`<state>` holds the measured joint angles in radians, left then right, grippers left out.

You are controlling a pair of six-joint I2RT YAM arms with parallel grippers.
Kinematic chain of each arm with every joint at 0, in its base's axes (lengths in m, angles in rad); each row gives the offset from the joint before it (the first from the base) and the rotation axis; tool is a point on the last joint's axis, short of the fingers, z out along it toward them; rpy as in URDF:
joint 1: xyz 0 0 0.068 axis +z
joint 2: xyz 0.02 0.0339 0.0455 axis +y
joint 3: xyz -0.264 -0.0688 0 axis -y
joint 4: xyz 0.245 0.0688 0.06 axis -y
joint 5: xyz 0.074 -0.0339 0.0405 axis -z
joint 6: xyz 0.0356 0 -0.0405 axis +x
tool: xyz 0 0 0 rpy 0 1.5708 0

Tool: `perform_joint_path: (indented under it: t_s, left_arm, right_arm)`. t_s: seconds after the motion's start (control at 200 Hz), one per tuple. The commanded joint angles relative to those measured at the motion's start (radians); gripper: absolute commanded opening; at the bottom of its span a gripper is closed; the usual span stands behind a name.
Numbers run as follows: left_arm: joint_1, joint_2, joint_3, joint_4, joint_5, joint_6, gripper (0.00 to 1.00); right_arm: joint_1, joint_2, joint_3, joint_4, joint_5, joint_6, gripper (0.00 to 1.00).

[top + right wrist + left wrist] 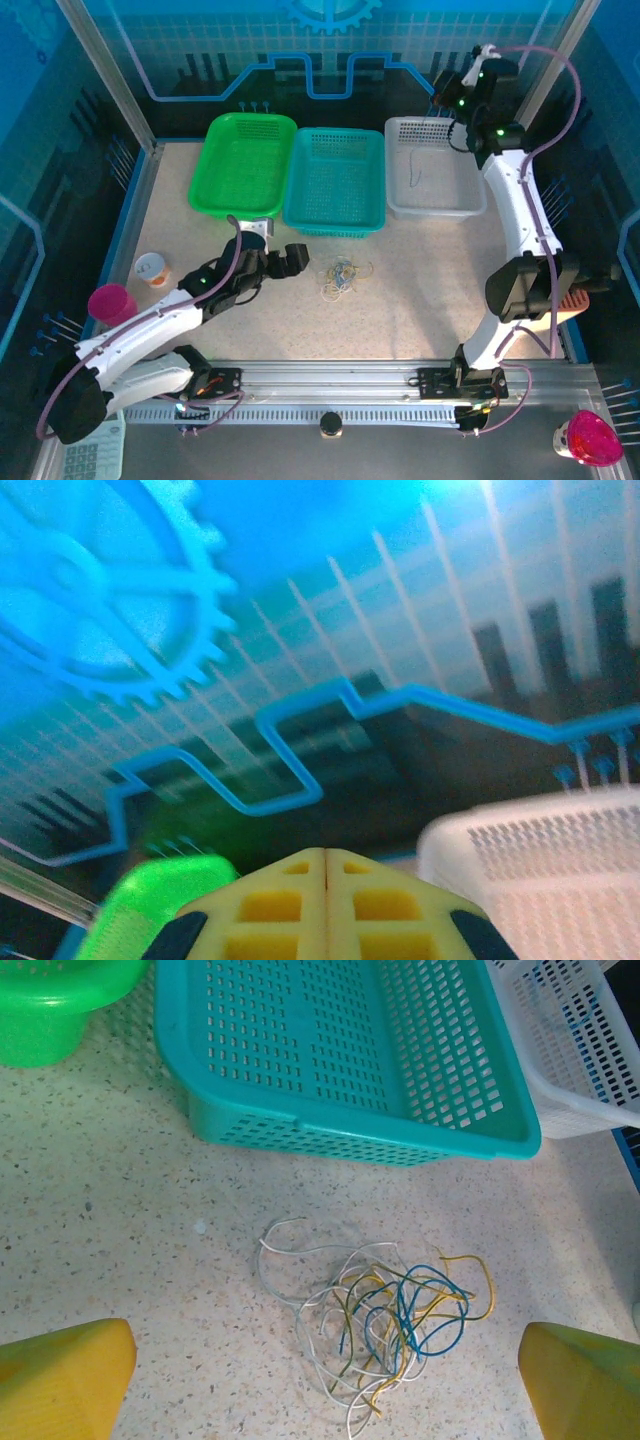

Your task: Untangle the cables

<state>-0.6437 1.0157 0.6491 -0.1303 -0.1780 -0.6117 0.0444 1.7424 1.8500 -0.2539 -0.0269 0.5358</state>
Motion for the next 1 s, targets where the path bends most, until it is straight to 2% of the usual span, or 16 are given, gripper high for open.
perform_joint_path:
  t_s: [0.0, 0.1, 0.145, 0.185, 0.19, 0.23, 0.34, 0.485, 0.65, 0.745, 0.995]
  left_arm:
    - [0.009, 0.003, 0.040, -0.007, 0.033, 0.007, 0.99]
    - [0.009, -0.003, 0.045, -0.015, 0.047, 0.005, 0.99]
    - [0.010, -0.006, 0.047, -0.018, 0.053, 0.006, 0.99]
    - [0.009, -0.010, 0.049, -0.021, 0.055, 0.004, 0.99]
    - [0.009, -0.010, 0.049, -0.022, 0.057, 0.004, 0.99]
    - [0.010, -0.014, 0.050, -0.024, 0.062, 0.003, 0.99]
    - [0.009, -0.017, 0.045, -0.019, 0.071, -0.009, 0.99]
    - [0.009, -0.009, 0.034, -0.004, 0.081, -0.028, 0.99]
    - [0.010, 0.010, 0.026, 0.004, 0.088, -0.040, 0.99]
    - [0.009, 0.018, 0.017, 0.012, 0.091, -0.046, 0.99]
    - [0.010, 0.036, -0.025, 0.055, 0.105, -0.075, 0.99]
  right_arm:
    - [-0.004, 0.023, -0.092, 0.032, 0.059, -0.025, 0.00]
    - [-0.005, 0.039, -0.167, 0.052, 0.055, -0.014, 0.04]
    - [-0.006, 0.046, -0.179, 0.047, 0.053, -0.017, 0.15]
    - [-0.004, 0.047, -0.179, 0.041, 0.049, -0.024, 0.31]
    - [-0.003, 0.048, -0.177, 0.040, 0.048, -0.025, 0.36]
    - [-0.004, 0.047, -0.164, 0.023, 0.045, -0.028, 0.46]
    - [-0.004, 0.030, -0.111, -0.018, 0.034, -0.042, 0.60]
    - [0.003, -0.025, -0.101, -0.031, 0.009, -0.033, 0.62]
    - [0.051, -0.126, -0.178, -0.012, -0.025, -0.015, 0.62]
    - [0.113, -0.217, -0.290, 0.012, -0.043, -0.016, 0.62]
    - [0.371, -0.463, -0.706, 0.048, -0.017, -0.032, 0.62]
